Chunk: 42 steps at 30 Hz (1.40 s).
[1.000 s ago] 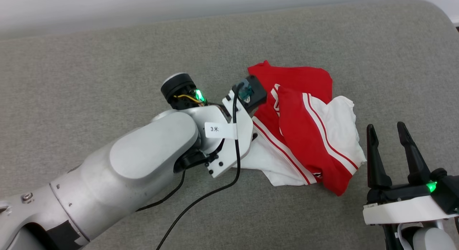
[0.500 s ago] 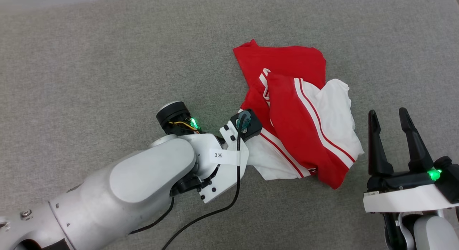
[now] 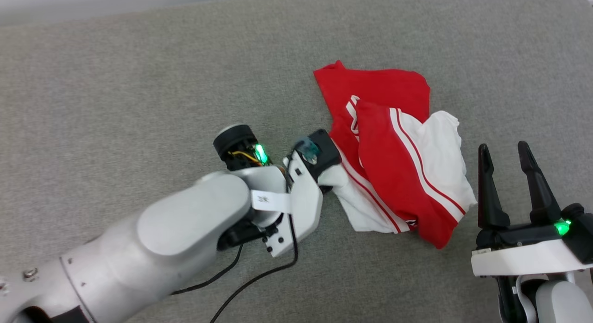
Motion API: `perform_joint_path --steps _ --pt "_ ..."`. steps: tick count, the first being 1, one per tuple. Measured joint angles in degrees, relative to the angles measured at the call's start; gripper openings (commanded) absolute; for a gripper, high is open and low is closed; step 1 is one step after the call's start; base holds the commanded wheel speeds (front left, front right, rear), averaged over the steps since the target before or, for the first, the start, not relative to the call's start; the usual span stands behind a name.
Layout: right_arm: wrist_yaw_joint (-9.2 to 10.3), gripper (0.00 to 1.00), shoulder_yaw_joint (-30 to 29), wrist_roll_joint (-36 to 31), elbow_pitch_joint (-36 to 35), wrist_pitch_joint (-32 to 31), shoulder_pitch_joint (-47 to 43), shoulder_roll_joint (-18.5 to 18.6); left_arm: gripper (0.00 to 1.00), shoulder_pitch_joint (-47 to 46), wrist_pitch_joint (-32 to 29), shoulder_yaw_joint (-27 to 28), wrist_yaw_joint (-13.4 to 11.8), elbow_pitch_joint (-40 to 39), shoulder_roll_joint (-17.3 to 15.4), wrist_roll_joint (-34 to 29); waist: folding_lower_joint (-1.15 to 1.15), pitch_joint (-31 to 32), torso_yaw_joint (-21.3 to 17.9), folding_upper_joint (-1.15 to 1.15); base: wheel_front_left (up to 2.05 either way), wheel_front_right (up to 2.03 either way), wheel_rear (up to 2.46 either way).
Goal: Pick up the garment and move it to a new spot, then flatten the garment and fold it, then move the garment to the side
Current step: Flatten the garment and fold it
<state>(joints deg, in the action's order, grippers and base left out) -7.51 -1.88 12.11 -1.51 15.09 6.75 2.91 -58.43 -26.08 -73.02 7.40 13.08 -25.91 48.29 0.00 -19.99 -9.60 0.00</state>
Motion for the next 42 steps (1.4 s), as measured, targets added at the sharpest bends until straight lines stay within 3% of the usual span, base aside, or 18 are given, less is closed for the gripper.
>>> perform_joint_path --steps 3,8,14,16,22,31,38,39,40,41,42 --pt "0.00 1.00 -0.02 -0.02 0.22 0.00 -0.88 0.00 0.00 -0.33 3.83 2.01 0.00 -1.33 -1.96 1.51 0.00 1.46 1.09 0.00 0.00 0.00 0.00" --pt "0.00 1.00 -0.10 -0.08 0.51 0.00 -1.86 0.00 0.00 1.02 6.37 5.06 -1.59 -4.03 -8.16 3.33 0.00 3.79 3.05 0.00 0.00 0.00 0.00" --pt "0.00 1.00 -0.47 -0.21 0.62 0.00 -2.20 0.00 0.00 5.61 7.69 8.33 -5.16 -6.34 -16.52 7.45 0.00 5.41 5.03 0.00 0.00 0.00 0.00" --pt "0.00 1.00 -0.76 -0.51 0.68 0.00 -2.44 0.00 0.00 8.27 8.32 9.94 -7.48 -6.51 -20.11 9.95 0.01 5.77 5.65 0.00 0.00 0.00 0.00" --pt "0.01 1.00 -1.05 -0.89 0.80 0.00 -2.62 0.00 0.00 12.59 9.34 12.16 -10.58 -4.30 -26.85 13.39 0.00 5.72 6.20 0.00 0.00 0.00 0.00" --pt "0.00 1.00 -1.26 -1.34 1.27 0.00 -2.65 0.00 0.00 18.90 10.82 13.86 -11.38 4.90 -29.93 20.16 0.00 5.04 6.40 0.00 0.00 0.00 0.00" --pt "0.01 1.00 -1.82 -1.86 1.71 0.00 -2.65 0.00 0.00 20.64 13.21 13.82 -10.42 10.26 -26.80 21.68 0.00 5.45 6.67 0.00 0.00 0.00 0.00" --pt "0.00 1.00 -1.88 -1.99 1.80 0.00 -2.66 0.00 0.34 20.64 14.15 13.92 -10.42 10.84 -26.07 21.46 0.00 5.70 6.77 0.00 0.00 0.00 0.00" --pt "0.00 1.00 -1.94 -2.09 1.86 0.00 -2.68 -0.01 0.89 20.64 15.12 13.91 -10.42 11.24 -25.40 21.25 0.00 5.99 6.87 0.00 0.00 0.00 0.00" --pt "0.00 1.00 -2.13 -2.13 1.90 0.00 -2.72 0.00 1.00 20.64 16.68 13.99 -10.58 11.61 -24.70 20.37 0.00 6.37 6.99 0.00 0.00 0.00 0.00" --pt "0.00 1.00 -2.34 -2.22 1.86 0.00 -2.82 -0.01 1.00 20.63 18.28 14.08 -11.02 11.88 -24.05 19.67 0.00 6.80 7.12 0.00 0.00 0.00 0.00"
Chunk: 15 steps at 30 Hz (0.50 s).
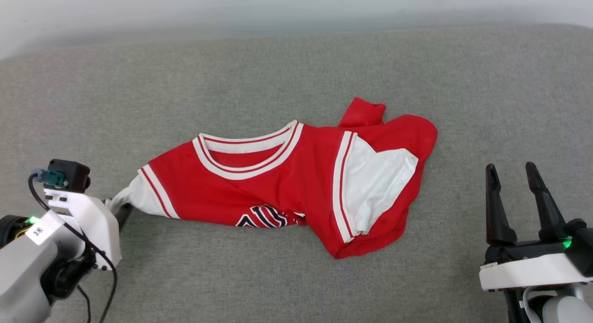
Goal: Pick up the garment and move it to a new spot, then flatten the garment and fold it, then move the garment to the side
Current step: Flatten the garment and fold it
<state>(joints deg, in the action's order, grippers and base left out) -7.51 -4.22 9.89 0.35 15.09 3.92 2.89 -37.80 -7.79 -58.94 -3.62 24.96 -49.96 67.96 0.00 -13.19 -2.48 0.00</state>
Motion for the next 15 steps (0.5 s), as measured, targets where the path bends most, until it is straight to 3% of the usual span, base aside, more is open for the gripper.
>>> perform_joint_path --steps 5,11,15 --pt "0.00 1.00 -1.47 -1.77 -0.82 0.00 -0.53 0.00 1.00 0.13 7.83 0.92 -2.21 -0.75 2.30 -2.44 0.00 2.60 0.99 0.00 0.00 0.00 0.00" --pt "0.00 1.00 -3.54 -4.44 -2.46 0.00 -0.21 0.00 1.00 3.09 16.64 1.99 -7.76 -4.79 3.43 -5.48 0.01 5.77 2.73 0.00 0.00 0.00 0.00" --pt "0.01 1.00 -3.54 -5.88 -3.78 0.00 2.47 0.65 1.00 5.24 21.61 4.16 -13.14 -8.93 4.25 -7.73 0.01 7.19 3.83 0.00 0.00 0.00 0.00"
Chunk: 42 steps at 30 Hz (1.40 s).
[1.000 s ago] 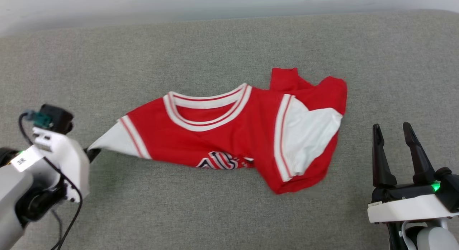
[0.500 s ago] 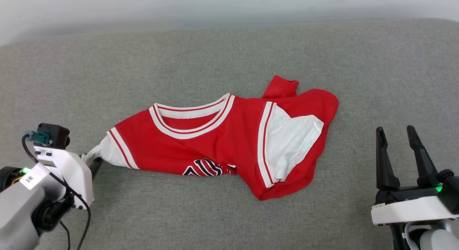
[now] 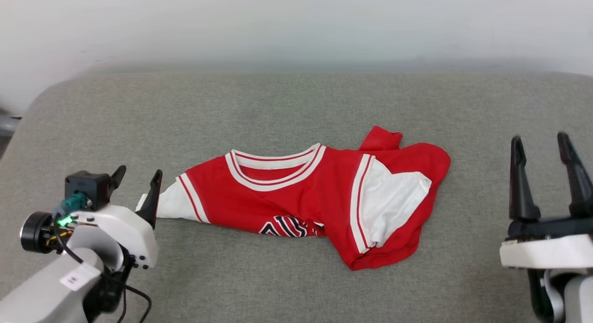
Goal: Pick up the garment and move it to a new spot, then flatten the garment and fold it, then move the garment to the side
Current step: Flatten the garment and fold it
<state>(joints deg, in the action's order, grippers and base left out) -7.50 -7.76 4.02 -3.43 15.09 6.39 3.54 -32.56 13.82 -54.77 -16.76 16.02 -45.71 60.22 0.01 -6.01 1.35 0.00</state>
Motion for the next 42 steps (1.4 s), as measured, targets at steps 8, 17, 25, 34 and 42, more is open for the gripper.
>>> perform_joint_path --steps 8,17,25,34,42 --pt "-0.01 1.00 6.99 1.51 3.75 0.00 7.47 10.38 1.00 7.58 1.18 11.06 -9.73 -10.21 4.33 -12.32 0.00 0.66 1.54 0.00 0.00 0.00 0.00" --pt "-0.01 1.00 23.57 13.77 9.80 -12.00 19.26 25.81 1.00 18.79 1.25 23.50 -11.45 -16.15 11.87 -26.91 0.00 -0.33 3.34 0.00 0.00 0.00 0.00" --pt "-0.03 1.00 41.42 30.29 9.00 -36.72 28.10 36.66 1.00 22.78 1.25 29.84 -7.42 -16.40 18.92 -34.16 -0.01 -2.95 5.65 0.00 0.00 0.00 0.00" --pt "-0.02 1.00 51.24 40.13 11.26 -54.62 35.57 40.84 1.00 22.65 1.25 35.26 -1.79 -15.32 25.95 -40.56 -0.01 -7.61 8.59 0.00 0.00 0.00 0.00" --pt "-0.01 1.00 57.71 41.36 21.01 -56.18 38.84 38.53 1.00 21.52 1.25 38.22 2.27 -14.41 31.55 -45.02 -0.01 -12.07 10.94 0.00 0.00 0.00 0.00"
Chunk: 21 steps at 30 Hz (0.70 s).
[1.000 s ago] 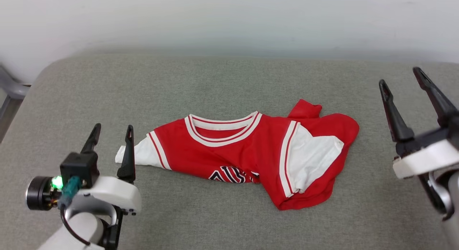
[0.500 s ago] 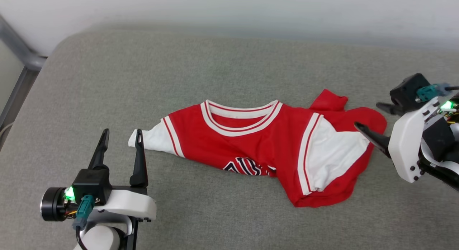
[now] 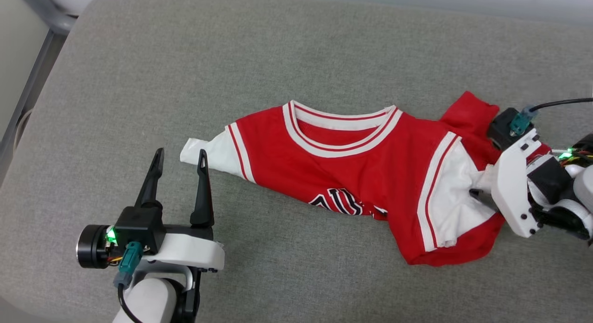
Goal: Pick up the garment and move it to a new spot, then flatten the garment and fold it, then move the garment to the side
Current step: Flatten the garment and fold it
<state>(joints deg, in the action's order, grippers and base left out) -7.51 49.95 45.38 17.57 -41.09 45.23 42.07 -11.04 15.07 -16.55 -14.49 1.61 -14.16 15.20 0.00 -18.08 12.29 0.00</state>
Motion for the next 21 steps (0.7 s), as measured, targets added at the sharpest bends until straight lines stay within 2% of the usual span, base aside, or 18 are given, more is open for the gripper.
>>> perform_joint_path --steps 7,8,9,13,21 --pt "0.02 1.00 4.78 2.15 4.20 3.31 1.45 0.02 1.00 -0.64 0.00 3.26 3.53 1.83 3.12 -2.52 0.01 -2.10 0.89 0.00 0.00 0.00 0.00" --pt "0.02 0.45 5.46 2.18 4.35 4.50 1.87 0.05 1.00 -0.65 0.00 3.83 3.94 2.03 3.50 -2.81 0.01 -2.13 0.80 0.00 0.00 0.00 0.00" --pt "0.01 0.00 6.00 2.40 4.63 5.81 2.19 0.05 1.00 -0.65 0.00 4.22 4.28 2.24 3.77 -3.13 0.01 -2.11 0.72 0.00 0.00 0.00 0.00" --pt "-0.07 0.00 7.17 2.63 6.73 11.20 5.35 -0.81 1.00 -0.64 0.00 5.98 5.53 2.87 4.64 -4.57 0.00 -1.33 0.34 0.00 0.00 0.00 0.00" --pt "-0.02 0.00 5.09 2.26 13.03 22.23 14.82 -1.27 1.00 0.25 0.00 8.32 7.76 4.08 6.39 -6.48 0.00 1.02 0.24 0.00 0.00 0.00 0.00"
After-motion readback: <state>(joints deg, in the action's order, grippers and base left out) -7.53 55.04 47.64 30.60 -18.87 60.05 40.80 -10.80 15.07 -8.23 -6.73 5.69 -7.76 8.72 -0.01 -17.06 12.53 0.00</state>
